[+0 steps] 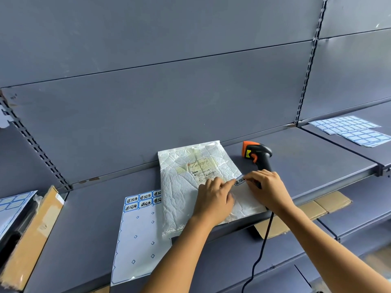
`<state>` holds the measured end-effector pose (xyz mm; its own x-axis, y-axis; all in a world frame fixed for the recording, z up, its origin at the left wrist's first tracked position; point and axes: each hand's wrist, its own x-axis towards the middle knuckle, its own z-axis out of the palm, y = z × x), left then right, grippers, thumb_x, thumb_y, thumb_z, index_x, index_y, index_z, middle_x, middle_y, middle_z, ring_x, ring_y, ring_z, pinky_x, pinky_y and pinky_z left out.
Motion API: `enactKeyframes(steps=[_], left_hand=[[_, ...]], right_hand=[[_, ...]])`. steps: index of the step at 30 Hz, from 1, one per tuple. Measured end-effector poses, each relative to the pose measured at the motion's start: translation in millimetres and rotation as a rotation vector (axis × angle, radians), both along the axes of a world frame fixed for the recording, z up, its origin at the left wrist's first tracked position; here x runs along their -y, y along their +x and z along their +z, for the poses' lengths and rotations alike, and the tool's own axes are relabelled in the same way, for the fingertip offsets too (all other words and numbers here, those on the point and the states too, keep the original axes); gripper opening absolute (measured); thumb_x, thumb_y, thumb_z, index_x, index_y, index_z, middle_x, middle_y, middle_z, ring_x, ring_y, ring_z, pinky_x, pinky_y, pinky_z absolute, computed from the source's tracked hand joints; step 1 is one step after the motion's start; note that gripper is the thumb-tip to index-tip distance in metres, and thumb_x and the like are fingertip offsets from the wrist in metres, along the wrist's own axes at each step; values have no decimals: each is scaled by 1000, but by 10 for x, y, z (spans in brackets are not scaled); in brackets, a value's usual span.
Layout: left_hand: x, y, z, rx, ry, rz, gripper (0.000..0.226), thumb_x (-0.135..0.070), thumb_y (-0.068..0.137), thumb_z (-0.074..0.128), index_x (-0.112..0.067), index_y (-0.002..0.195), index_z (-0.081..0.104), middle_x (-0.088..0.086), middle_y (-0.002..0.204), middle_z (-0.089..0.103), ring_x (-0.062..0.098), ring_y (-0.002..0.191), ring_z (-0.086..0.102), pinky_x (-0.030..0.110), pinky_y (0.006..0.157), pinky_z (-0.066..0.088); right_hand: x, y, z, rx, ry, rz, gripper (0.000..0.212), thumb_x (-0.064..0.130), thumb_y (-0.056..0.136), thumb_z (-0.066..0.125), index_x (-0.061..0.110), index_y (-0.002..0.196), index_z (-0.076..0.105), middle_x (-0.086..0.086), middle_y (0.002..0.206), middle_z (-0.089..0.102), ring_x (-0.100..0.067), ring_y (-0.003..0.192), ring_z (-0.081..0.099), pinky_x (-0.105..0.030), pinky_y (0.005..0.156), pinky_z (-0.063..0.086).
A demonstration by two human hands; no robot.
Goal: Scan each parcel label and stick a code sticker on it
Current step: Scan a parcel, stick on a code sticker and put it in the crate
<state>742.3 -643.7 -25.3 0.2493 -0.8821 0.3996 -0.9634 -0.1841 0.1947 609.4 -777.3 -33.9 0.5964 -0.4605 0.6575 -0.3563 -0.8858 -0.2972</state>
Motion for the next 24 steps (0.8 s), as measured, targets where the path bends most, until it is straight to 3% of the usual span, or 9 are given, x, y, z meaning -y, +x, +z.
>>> enactKeyframes(steps=[5,8,17,20,24], left_hand=[[37,4,-11,28,54,-21,66,-37,77,18,-25,129,57,8,95,55,31,90,54,43,76,42],[45,-35,69,31,189,-22,80,-41,71,3,-31,141,41,8,108,48,28,104,47,41,87,33],[74,-57,124,77,314,4,62,-33,82,22,-36,142,38,7,112,44,27,108,44,39,88,31],[113,-48,140,101,333,-7,46,-29,91,32,-27,134,46,8,114,45,28,108,45,40,87,32],[138,-86,95,167,226,-39,51,-29,76,25,-20,103,67,2,111,59,26,98,57,37,82,46]], right_hand=[[33,-1,-50,-2,-38,-8,14,2,75,75,14,80,71,3,71,69,-23,63,61,-31,59,46],[25,-9,-69,-1,-62,-36,12,3,76,75,14,79,71,3,70,68,-23,63,60,-27,61,40],[28,-1,-79,-15,-101,-41,14,4,73,77,15,78,72,3,71,68,-21,65,61,-26,62,38],[27,3,-91,-32,-107,-51,14,6,72,79,16,79,73,4,75,69,-21,68,61,-26,64,39],[17,-2,-93,-32,-111,-64,14,7,72,79,16,79,73,3,76,69,-22,69,62,-25,66,37]])
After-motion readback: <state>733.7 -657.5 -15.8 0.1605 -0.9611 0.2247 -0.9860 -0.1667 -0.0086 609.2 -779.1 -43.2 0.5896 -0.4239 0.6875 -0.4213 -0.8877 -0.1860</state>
